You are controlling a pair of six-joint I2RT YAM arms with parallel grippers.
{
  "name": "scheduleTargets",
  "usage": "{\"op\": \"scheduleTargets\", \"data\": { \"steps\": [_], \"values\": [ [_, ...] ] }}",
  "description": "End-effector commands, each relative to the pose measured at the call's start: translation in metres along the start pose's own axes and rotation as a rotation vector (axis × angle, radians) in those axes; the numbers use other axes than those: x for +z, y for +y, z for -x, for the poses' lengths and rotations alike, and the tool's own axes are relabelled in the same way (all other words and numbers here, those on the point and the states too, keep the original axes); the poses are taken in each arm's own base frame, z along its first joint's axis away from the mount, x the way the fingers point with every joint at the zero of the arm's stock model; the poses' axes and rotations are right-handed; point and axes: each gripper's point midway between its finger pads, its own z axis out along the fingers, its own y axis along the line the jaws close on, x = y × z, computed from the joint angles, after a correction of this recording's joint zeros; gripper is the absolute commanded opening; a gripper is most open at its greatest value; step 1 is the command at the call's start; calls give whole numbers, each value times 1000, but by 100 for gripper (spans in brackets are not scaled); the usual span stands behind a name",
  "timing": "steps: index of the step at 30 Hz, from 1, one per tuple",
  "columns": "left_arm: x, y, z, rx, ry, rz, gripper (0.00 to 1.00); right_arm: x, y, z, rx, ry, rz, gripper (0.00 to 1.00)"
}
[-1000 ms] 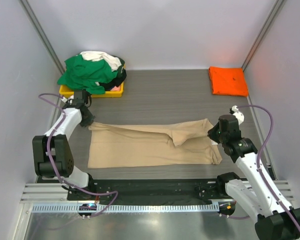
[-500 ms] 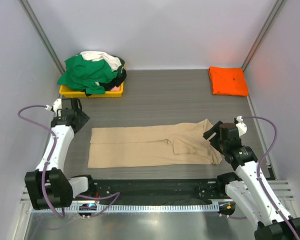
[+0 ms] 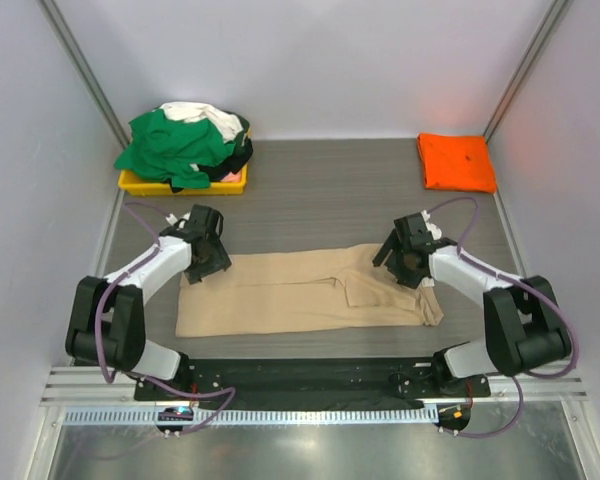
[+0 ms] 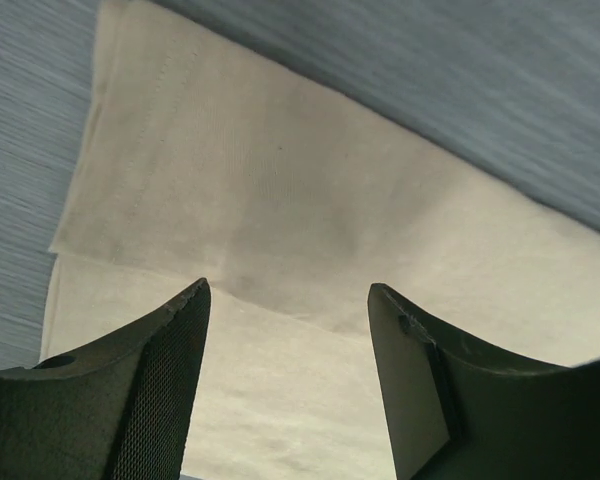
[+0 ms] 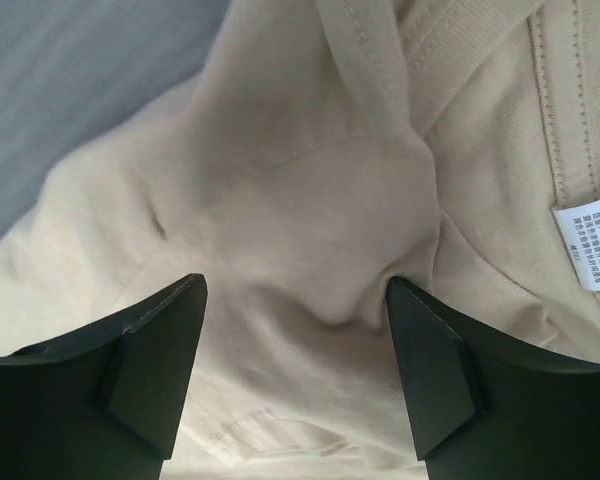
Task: Fold and stack the t-shirts
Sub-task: Fold the tshirt
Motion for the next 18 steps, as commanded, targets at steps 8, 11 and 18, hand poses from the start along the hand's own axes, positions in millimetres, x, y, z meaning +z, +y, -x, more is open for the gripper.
{"op": "scheduleTargets", "data": {
  "steps": [8, 11, 18],
  "values": [
    [39, 10, -68, 22, 210, 20, 59, 85, 48, 67, -56, 21, -101, 79],
    [29, 2, -81, 27, 228, -26, 59, 115, 84, 93, -114, 40, -86, 76],
    [8, -24, -148, 2, 354, -201, 60, 174, 180, 139, -196, 70, 44, 72]
  ]
}}
